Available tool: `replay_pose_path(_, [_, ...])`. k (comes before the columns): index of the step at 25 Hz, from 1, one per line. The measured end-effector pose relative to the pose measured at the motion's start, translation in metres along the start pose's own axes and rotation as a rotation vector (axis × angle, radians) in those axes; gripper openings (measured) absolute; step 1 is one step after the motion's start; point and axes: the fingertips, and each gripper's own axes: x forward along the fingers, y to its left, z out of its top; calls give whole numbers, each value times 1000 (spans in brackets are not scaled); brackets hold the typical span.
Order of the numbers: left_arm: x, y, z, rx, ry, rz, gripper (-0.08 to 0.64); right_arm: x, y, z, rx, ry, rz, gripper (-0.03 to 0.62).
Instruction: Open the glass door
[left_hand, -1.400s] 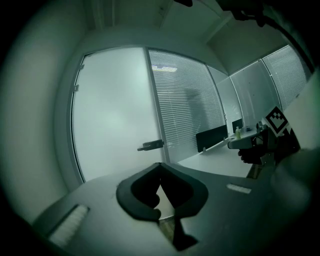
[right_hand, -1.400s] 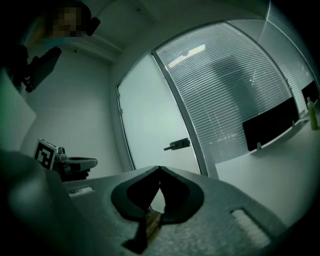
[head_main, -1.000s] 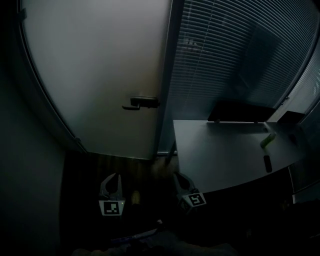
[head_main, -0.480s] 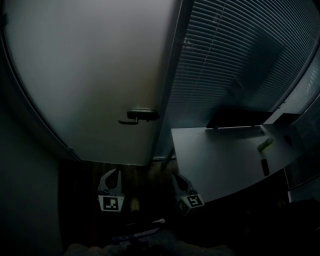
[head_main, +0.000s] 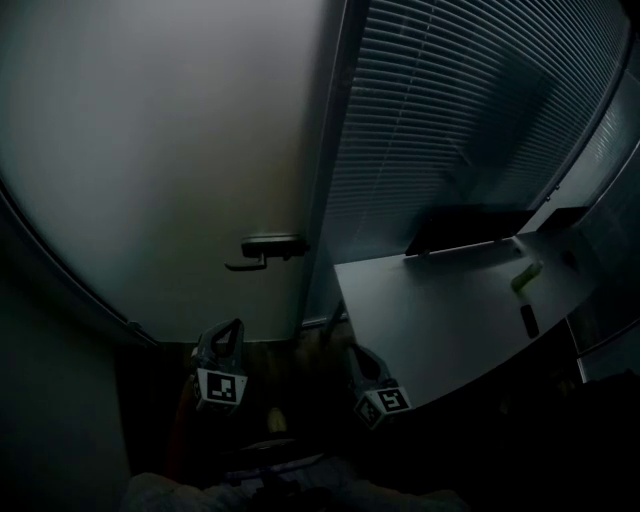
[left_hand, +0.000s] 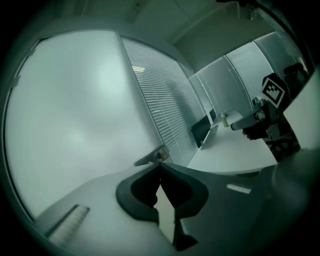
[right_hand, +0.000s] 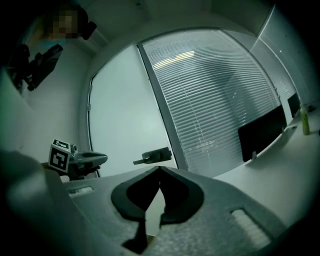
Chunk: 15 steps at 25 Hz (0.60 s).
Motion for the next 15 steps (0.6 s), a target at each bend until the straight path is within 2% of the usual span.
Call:
replay_pose_path(4, [32,9,1,93,0,-46,6,0,-18,-3,1,-25,-61,3])
replay_pose_path(10, [73,16,-3,260,27,-122,45,-10,-36,-2,21,-37,-151,2])
replay_pose_path(15, [102,19,-11,331,60,-200,101,-18,-43,2,35,-57,-204,2])
